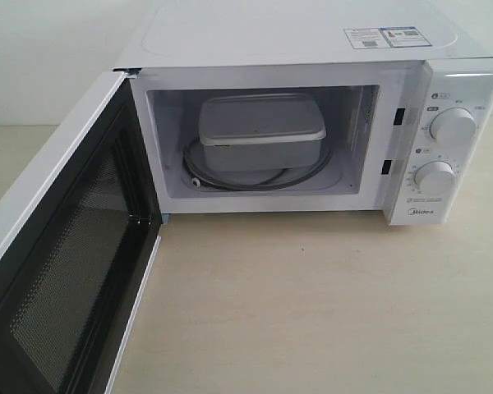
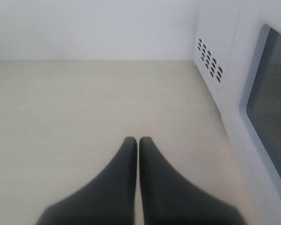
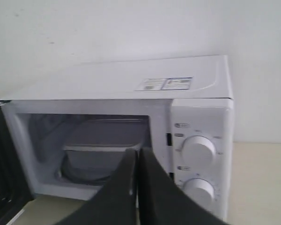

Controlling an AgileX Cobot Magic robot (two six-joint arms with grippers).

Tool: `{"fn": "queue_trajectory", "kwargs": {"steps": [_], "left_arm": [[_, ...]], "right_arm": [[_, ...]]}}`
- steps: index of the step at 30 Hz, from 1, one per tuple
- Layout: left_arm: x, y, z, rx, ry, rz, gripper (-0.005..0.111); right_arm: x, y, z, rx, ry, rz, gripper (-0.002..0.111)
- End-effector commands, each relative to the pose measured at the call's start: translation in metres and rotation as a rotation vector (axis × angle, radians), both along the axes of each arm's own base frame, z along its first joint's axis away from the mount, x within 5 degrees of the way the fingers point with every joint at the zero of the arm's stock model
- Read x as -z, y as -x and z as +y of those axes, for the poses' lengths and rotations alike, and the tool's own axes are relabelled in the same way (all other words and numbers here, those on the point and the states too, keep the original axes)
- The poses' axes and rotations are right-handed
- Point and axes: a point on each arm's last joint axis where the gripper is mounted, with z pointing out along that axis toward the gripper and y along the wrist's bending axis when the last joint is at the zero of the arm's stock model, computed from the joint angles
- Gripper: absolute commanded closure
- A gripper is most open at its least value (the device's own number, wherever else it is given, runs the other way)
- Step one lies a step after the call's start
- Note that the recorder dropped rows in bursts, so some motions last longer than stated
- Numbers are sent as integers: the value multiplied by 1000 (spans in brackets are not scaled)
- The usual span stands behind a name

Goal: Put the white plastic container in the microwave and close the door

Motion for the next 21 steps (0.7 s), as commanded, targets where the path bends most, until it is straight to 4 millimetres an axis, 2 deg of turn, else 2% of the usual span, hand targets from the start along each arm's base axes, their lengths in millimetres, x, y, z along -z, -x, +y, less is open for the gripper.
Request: {"fn": "queue_trajectory", "kwargs": {"steps": [1, 5, 7, 21], "left_arm": [[1, 0, 0, -1, 12, -2, 103], [1, 0, 0, -1, 12, -2, 103], [1, 0, 0, -1, 12, -2, 103], [1, 0, 0, -3, 12, -2, 103]], "right_arm": [[22, 19, -12, 120, 6, -90, 108], [41, 33, -15, 162, 0, -163, 108], [51, 33, -15, 164, 1, -152, 108], [61, 32, -12, 127, 11, -83, 108]]}}
